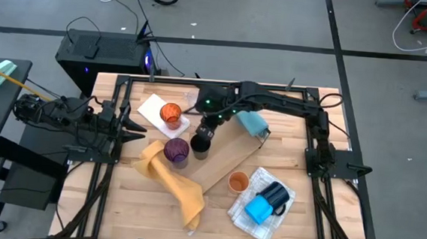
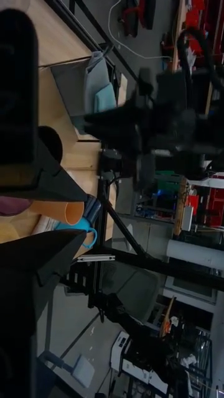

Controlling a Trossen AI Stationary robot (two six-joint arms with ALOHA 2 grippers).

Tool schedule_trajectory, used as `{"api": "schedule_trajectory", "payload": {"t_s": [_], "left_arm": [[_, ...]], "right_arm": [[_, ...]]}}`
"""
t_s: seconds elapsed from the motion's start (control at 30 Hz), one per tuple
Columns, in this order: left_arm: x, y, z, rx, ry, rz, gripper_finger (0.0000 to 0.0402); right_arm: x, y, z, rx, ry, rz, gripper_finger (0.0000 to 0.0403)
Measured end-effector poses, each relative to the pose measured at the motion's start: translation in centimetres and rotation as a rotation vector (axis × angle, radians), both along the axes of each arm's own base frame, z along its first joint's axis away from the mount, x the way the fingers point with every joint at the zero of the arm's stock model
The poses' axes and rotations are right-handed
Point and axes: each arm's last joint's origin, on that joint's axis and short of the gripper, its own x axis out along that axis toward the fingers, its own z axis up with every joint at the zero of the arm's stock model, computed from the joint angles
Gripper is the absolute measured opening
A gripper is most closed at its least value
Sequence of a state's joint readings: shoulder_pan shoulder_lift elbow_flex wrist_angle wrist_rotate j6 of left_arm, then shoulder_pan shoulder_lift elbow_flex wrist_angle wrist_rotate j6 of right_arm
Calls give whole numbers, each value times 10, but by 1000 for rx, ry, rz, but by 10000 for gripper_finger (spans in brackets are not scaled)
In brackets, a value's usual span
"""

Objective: Stack small to large cups/mugs on shelf
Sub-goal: Put the blue mug on the shelf

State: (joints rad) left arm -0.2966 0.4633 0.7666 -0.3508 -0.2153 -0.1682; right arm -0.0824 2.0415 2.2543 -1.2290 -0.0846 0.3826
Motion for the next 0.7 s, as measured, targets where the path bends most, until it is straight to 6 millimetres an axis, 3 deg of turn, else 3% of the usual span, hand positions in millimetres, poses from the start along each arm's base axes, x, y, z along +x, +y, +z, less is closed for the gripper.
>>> {"api": "schedule_trajectory", "payload": {"t_s": [0.13,0.3,0.5,0.7], "left_arm": [[0,0,0,0,0,0,93],[0,0,0,-1,0,0,90],[0,0,0,-1,0,0,90],[0,0,0,4,0,0,96]], "right_arm": [[-8,16,12,1,20,47,84],[-17,41,10,2,114,108,84],[-35,82,4,-5,282,199,84],[-51,128,13,8,260,270,82]]}}
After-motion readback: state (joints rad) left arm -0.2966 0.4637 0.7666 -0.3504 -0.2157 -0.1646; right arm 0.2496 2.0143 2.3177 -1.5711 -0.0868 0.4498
